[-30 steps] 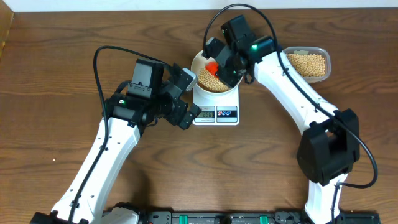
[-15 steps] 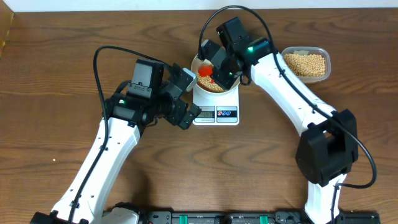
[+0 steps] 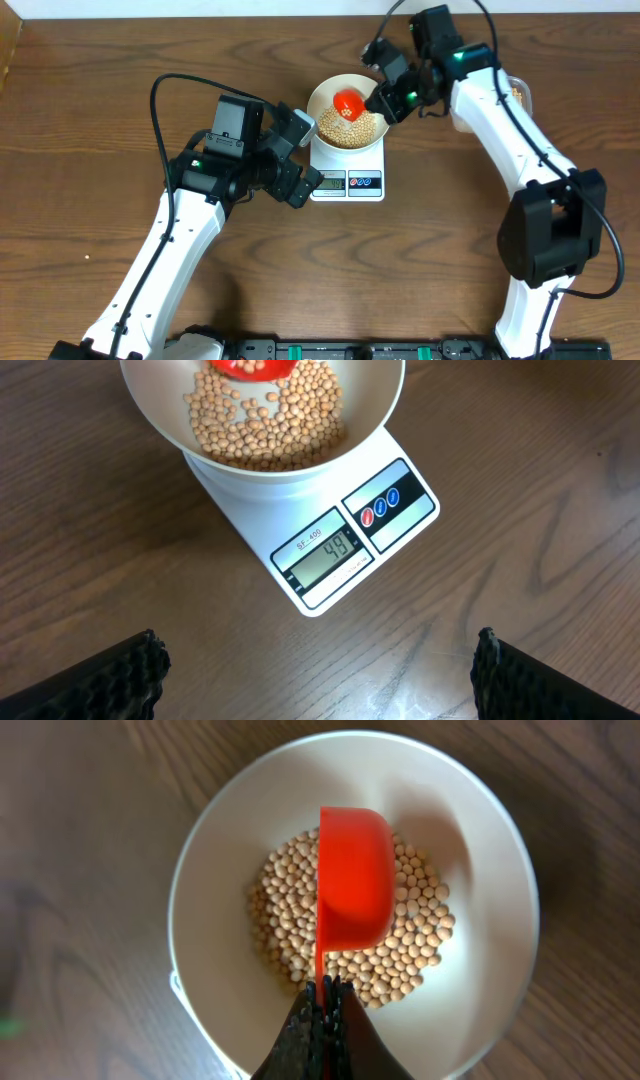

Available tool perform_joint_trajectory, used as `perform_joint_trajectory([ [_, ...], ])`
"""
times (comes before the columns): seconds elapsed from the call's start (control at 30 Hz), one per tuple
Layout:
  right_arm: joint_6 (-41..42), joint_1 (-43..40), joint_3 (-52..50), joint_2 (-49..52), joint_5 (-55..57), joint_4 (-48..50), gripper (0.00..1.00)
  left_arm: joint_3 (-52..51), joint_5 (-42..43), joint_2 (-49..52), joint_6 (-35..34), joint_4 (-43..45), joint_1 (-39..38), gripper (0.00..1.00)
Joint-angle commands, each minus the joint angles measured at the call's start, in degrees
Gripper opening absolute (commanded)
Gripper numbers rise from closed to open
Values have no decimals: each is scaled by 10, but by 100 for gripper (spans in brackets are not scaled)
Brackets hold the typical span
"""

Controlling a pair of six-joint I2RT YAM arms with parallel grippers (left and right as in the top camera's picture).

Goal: Scoop item into bowl and weigh 50g on scale
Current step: 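Lift the scoop and carry it right toward the soybean tub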

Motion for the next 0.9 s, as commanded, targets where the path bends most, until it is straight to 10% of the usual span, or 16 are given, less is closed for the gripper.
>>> perform_joint_trajectory([
  [0.0, 10, -13, 11, -30, -57, 1, 1, 1, 1, 0, -3, -2, 0, 99],
  [0.87, 16, -22, 11, -64, -54, -3, 1, 1, 1, 0, -3, -2, 0, 99],
])
